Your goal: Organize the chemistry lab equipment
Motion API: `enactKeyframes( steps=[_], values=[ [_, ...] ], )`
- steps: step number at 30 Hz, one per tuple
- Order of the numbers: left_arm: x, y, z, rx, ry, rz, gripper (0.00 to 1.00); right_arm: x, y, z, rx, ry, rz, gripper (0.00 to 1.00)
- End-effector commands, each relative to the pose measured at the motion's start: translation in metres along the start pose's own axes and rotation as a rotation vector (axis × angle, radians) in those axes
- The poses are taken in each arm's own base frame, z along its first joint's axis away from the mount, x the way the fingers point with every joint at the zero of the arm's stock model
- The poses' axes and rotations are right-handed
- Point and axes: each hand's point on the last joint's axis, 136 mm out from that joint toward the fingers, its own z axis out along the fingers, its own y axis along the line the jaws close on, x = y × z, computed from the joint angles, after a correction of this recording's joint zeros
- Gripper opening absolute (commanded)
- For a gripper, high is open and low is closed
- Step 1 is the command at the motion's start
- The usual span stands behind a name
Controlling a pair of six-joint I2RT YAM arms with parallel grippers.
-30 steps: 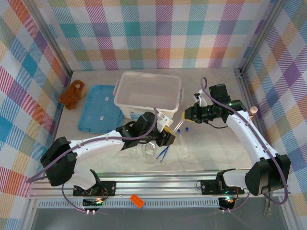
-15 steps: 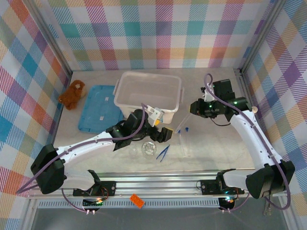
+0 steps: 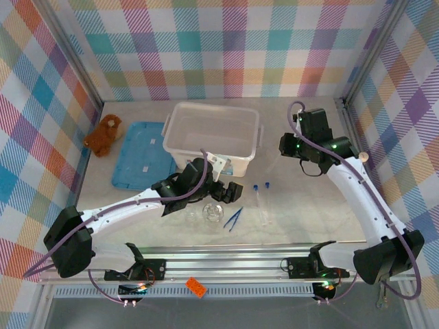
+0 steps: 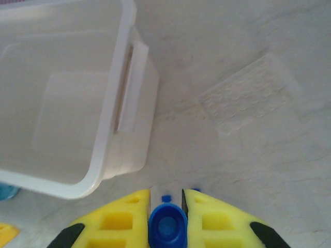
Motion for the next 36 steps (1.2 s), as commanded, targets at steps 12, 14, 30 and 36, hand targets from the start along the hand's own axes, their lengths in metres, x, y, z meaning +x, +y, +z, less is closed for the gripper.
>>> enactKeyframes(
  steps=[12,14,30,36],
  values=[
    [0.022,0.028,-0.007,-0.13,0.053,-0.019,0.98,-0.048,-0.014,0.035,0.192,-0.215,-0.045,0.18],
    [0.024,0.029,-0.008,-0.134,0.056,-0.019,0.98,-0.047,-0.014,0.045,0.198,-0.205,-0.049,0.18],
    [0.03,0.034,-0.016,-0.15,0.061,-0.038,0.98,-0.053,-0.019,0.087,0.245,-0.241,-0.062,0.17],
    [0.03,0.034,-0.018,-0.152,0.062,-0.037,0.98,-0.048,-0.021,0.103,0.259,-0.223,-0.067,0.17]
  ],
)
